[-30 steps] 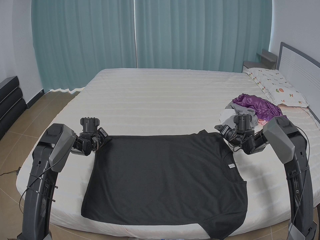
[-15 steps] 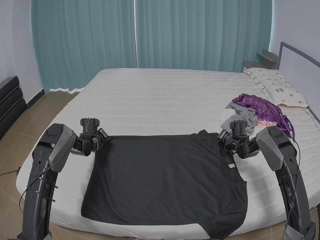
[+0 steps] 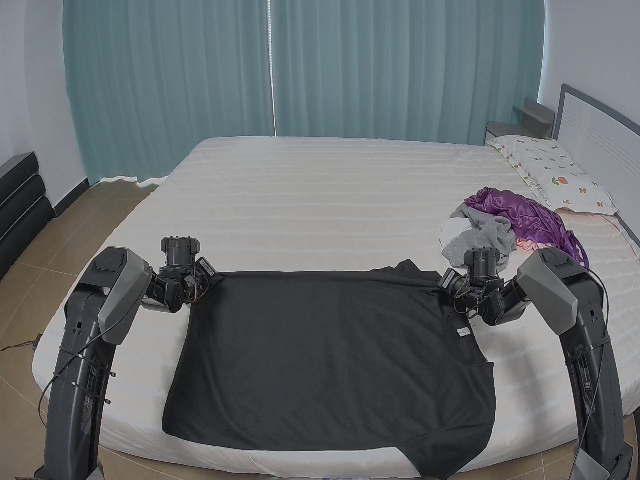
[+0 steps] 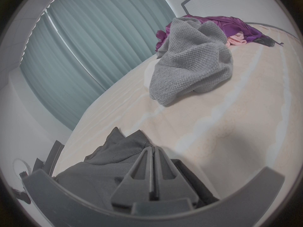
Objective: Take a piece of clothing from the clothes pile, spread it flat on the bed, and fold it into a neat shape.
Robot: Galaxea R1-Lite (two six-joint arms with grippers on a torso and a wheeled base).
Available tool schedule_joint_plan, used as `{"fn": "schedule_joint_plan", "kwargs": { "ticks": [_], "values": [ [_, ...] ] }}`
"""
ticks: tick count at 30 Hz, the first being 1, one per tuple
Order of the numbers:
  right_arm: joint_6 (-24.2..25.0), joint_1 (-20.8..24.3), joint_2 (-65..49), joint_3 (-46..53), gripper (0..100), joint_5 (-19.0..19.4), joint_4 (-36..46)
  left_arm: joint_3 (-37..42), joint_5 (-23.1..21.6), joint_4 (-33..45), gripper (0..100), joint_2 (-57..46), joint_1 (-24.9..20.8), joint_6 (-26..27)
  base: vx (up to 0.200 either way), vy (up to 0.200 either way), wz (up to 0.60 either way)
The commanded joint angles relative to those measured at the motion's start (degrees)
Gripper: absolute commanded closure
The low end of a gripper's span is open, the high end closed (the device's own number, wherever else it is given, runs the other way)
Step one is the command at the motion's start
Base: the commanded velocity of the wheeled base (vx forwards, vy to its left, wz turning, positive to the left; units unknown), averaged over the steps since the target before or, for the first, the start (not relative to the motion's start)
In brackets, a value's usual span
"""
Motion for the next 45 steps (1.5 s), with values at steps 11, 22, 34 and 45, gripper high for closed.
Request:
{"fn": "schedule_joint_plan", "kwargs": {
  "ticks": [11,22,34,45],
  "values": [
    [-1.7,0.6,-2.8,3.8,100,0.3,-3.2,0.1,0.0,0.0,100,-0.1,0.0,0.0,0.000,0.000,0.00],
    [-1.2,0.1,1.2,-5.7,0,-0.5,-2.9,-0.6,0.0,-0.3,100,0.3,0.0,0.0,0.000,0.000,0.00],
    [1.1,-0.7,-3.1,-0.2,0,2.1,-2.2,-0.7,0.0,-0.4,100,0.4,0.0,0.0,0.000,0.000,0.00],
    [0.9,-0.2,-2.6,1.5,100,3.1,-1.1,-0.7,0.0,-0.4,100,0.4,0.0,0.0,0.000,0.000,0.00]
  ]
}}
